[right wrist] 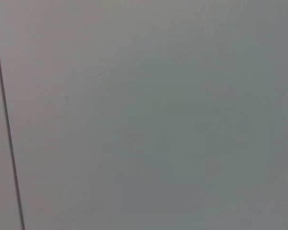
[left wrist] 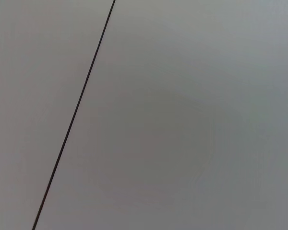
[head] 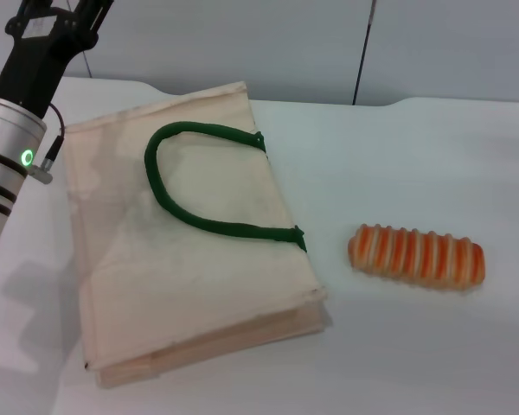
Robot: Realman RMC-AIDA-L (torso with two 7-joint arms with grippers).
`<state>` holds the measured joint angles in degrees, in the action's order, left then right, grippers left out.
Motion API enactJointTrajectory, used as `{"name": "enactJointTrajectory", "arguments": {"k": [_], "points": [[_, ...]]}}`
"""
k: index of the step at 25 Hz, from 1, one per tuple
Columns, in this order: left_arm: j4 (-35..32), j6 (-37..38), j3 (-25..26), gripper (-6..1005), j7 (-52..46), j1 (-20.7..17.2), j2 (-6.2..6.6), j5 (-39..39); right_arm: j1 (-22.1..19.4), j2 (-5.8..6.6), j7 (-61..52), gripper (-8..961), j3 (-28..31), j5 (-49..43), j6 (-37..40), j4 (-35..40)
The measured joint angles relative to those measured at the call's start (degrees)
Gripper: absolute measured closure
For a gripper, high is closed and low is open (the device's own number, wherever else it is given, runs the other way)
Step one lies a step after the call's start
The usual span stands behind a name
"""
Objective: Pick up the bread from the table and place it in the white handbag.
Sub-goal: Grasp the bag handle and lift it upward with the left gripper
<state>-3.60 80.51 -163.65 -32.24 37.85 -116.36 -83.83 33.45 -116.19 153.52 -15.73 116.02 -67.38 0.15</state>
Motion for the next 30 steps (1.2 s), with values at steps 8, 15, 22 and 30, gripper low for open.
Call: {"name": "enactJointTrajectory", "arguments": {"k": [8, 15, 22, 30], "points": [[0.0, 0.0, 0.15, 236, -0.02, -0.07, 0.0, -0.05, -0.05, 0.0, -0.07, 71, 0.09, 0.0, -0.02, 0.03], [0.0, 0.0, 0.26, 238, -0.04, -0.15, 0.0, -0.29, -0.08, 0.0, -0.24, 71, 0.13, 0.0, -0.15, 0.03], [2.88, -1.32, -0.26, 240, -7.86, 0.89, 0.43, 5.12, -0.23, 0.0, -0.29, 71, 0.17, 0.0, -0.03, 0.03], [25.33, -4.4, -0.33, 242, -46.18, 7.33, 0.83, 27.17, -0.57, 0.15, -0.31, 71, 0.17, -0.01, 0.04, 0.11]]}}
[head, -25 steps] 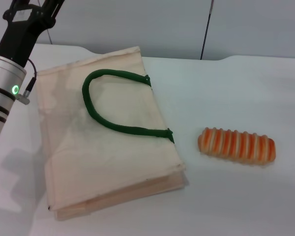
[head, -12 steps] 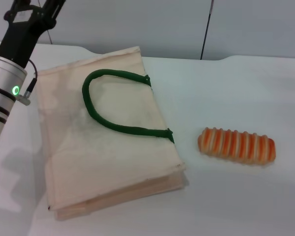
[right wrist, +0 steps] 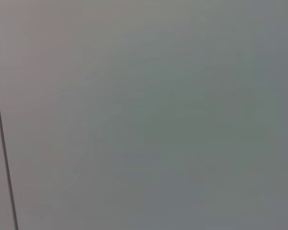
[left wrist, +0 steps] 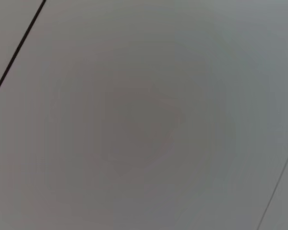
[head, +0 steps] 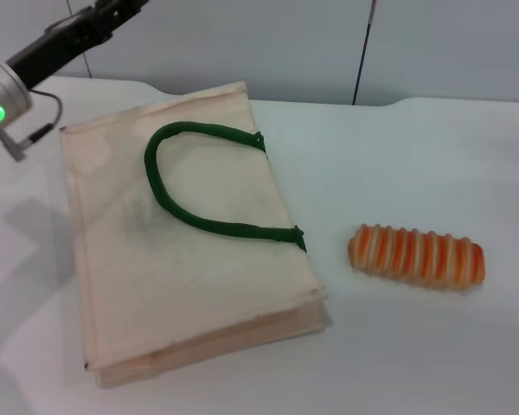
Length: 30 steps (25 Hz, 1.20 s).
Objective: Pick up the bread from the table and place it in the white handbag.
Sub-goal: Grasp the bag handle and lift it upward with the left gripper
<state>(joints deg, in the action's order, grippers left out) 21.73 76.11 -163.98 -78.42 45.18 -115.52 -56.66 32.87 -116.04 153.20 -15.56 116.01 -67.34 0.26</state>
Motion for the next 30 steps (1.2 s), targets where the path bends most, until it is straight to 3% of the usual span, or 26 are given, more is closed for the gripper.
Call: {"name": "enactJointTrajectory", "arguments": {"k": [2, 6, 10, 14, 17, 23, 30], "points": [[5.53, -0.24, -0.02, 242, -11.03, 1.64, 0.89, 7.55, 0.02, 0.01, 0.0, 71, 0.0, 0.0, 0.02, 0.01], [11.12, 1.8, -0.06, 242, -23.79, 4.7, 3.56, 21.3, -0.13, 0.03, -0.01, 70, 0.0, 0.01, 0.03, 0.03], [17.08, 3.45, -0.12, 239, -29.72, 8.28, 4.23, 34.94, -0.21, 0.03, -0.01, 70, 0.0, 0.01, 0.03, 0.09], [18.86, 4.14, -0.12, 237, -32.66, 11.15, 4.73, 43.81, -0.21, 0.03, -0.01, 70, 0.01, 0.0, 0.03, 0.12], [18.61, 3.51, -0.11, 235, -33.09, 12.41, 4.91, 48.2, -0.2, 0.03, -0.01, 70, 0.07, 0.01, 0.02, 0.18], [16.43, -1.32, -0.11, 250, -33.63, 13.72, 3.59, 53.39, -0.08, 0.03, -0.01, 70, 0.09, 0.0, 0.02, 0.2], [8.68, -8.24, -0.11, 290, -34.13, 13.33, 4.05, 54.41, 0.09, 0.03, -0.07, 70, 0.09, 0.05, 0.02, 0.18]]}}
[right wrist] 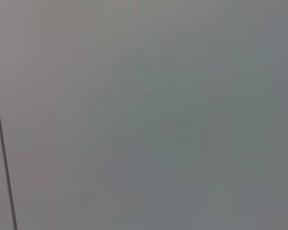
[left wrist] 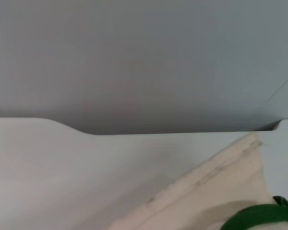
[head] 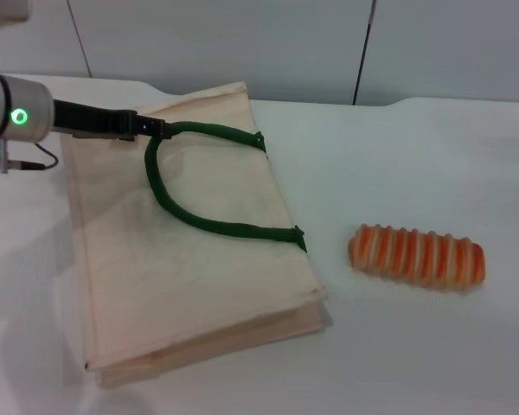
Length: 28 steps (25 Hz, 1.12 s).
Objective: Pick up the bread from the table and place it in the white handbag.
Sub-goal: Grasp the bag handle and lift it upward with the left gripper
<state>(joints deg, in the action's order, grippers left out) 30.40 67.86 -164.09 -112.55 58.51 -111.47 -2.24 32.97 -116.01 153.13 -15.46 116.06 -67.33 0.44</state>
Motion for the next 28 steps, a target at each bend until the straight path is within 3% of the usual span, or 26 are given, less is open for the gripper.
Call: {"name": "enactJointTrajectory", "arguments": {"k": [12, 23, 28], "points": [[-7.25, -9.07, 0.09, 358, -0.09, 0.22, -0.32, -0.36, 0.24, 0.0, 0.02, 70, 0.0, 0.05, 0.0, 0.0], [-8.07, -9.33, 0.11, 420, -3.94, 0.06, -0.36, -0.32, 0.26, 0.0, 0.03, 70, 0.0, 0.05, 0.0, 0.0], [-8.08, -8.89, 0.09, 602, -4.07, -0.15, -0.19, -0.43, 0.14, 0.0, 0.02, 70, 0.33, 0.04, 0.0, 0.0]]}}
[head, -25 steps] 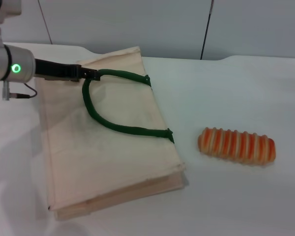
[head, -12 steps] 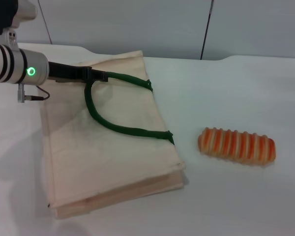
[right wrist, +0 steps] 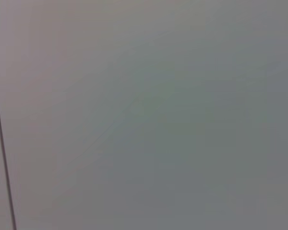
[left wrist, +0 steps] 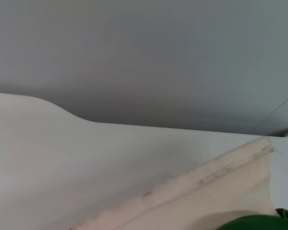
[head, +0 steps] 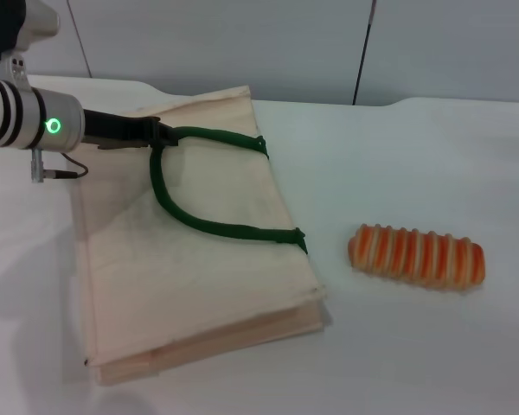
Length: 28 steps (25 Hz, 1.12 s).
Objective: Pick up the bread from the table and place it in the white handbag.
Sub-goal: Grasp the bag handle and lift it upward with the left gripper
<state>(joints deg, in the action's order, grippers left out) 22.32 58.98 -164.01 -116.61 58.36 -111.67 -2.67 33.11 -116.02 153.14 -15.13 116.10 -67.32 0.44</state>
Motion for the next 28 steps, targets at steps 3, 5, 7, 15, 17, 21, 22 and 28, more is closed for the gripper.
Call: {"name": "enactJointTrajectory", "arguments": {"k": [3, 5, 7, 15, 17, 21, 22, 28], "points": [[0.0, 0.07, 0.04, 716, 0.39, -0.03, -0.14, -0.8, -0.13, 0.0, -0.01, 70, 0.37, 0.01, 0.0, 0.0], [0.0, 0.53, 0.04, 795, 1.07, -0.16, -0.2, -1.8, -0.23, 0.0, -0.02, 70, 0.37, 0.0, 0.0, 0.0], [0.0, 2.29, -0.01, 837, 3.07, -0.52, -0.16, -4.2, -0.26, 0.0, -0.03, 70, 0.37, 0.0, 0.0, 0.0], [1.48, 20.12, 0.0, 853, 19.74, -3.8, 1.51, -21.63, -0.3, 0.0, -0.04, 69, 0.71, 0.0, 0.0, 0.0], [1.53, 25.74, 0.0, 853, 22.57, -5.07, 2.69, -25.51, -0.32, 0.0, -0.04, 69, 1.12, 0.0, 0.0, 0.0], [1.59, 35.59, 0.0, 854, 23.48, -7.21, 5.55, -28.96, -0.33, 0.0, -0.04, 69, 1.21, -0.01, 0.0, 0.0], [2.02, 39.91, 0.0, 854, 23.6, -8.08, 6.67, -29.93, -0.33, 0.0, -0.04, 69, 1.21, 0.0, 0.0, 0.0], [5.81, 49.58, 0.0, 855, 23.68, -9.14, 7.25, -34.95, -0.43, 0.01, -2.12, 69, 1.17, -0.09, 0.0, 0.0]]}}
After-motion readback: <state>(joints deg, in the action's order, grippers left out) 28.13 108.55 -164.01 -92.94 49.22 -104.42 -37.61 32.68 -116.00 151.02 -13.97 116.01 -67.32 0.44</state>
